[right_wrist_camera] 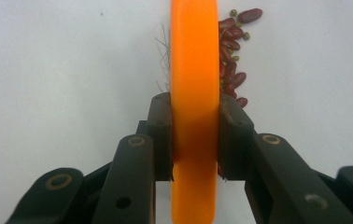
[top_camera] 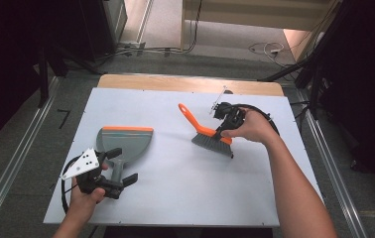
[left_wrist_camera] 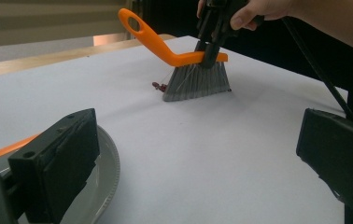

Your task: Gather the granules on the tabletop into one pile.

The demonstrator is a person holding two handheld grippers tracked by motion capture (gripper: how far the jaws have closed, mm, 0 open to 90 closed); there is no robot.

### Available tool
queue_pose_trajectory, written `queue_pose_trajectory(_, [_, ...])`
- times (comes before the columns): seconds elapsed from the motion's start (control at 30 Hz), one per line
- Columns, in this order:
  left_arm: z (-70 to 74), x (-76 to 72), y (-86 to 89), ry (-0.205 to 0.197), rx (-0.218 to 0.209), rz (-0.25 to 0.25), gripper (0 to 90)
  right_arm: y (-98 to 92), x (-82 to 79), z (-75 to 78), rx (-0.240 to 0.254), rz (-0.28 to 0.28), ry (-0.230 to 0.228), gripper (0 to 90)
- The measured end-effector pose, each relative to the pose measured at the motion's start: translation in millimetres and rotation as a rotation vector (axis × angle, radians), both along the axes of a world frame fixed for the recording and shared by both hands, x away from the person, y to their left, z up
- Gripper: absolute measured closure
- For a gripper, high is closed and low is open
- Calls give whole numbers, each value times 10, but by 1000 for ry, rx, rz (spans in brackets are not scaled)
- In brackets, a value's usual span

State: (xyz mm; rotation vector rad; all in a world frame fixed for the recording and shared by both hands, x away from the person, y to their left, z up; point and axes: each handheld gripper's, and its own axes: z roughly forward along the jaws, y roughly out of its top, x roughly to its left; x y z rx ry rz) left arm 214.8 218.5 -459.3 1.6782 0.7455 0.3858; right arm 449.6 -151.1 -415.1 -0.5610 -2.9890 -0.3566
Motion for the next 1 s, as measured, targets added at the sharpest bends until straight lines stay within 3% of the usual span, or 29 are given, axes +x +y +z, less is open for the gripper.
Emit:
queue_pose_trajectory(0.2, [-3, 3, 5, 0, -1, 2, 0, -9, 9, 14, 15, 2, 6, 688])
queue_pose_trajectory(0.37, [-6, 2, 5, 0, -3, 2, 0, -91, -46, 174, 50, -55, -14, 688])
queue_pose_trajectory(0.5, [-5, -6, 2, 3, -5, 1, 0, -282, -103, 303, 65, -228, -53, 687])
queue_pose_trajectory(0.63, [0, -6, -2, 1, -6, 1, 0, -522, -177, 307, 90, -424, -31, 688])
queue_pose_trajectory(0.77, [-1, -3, -24, 2, -6, -1, 0, -674, -269, 237, 42, -542, -59, 688])
queue_pose_trajectory(0.87, [1, 2, -43, 3, 0, -5, 0, -744, -327, 204, 33, -634, -65, 688])
queue_pose_trajectory(1.0, [-5, 4, -57, 5, 0, -7, 0, -760, -408, 164, -12, -725, -121, 688])
